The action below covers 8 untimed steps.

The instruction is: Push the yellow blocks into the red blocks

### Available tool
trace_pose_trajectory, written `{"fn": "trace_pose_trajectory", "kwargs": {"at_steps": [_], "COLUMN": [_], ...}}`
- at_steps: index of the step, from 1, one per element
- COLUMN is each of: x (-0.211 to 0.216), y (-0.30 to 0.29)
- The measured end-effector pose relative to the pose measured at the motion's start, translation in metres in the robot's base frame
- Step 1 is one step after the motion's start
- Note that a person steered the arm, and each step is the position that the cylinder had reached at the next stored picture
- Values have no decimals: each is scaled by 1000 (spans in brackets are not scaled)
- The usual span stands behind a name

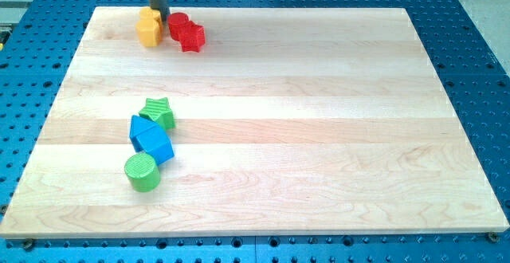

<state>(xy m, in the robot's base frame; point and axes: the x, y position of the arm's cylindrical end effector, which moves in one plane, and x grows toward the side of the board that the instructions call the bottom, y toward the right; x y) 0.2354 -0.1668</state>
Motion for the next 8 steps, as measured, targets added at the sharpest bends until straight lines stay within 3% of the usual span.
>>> {"fn": "trace_pose_trajectory", "kwargs": {"at_steps": [2,4,5,8], "x": [-22,34,64,104], "y": [-66,-19,-73,-13]}}
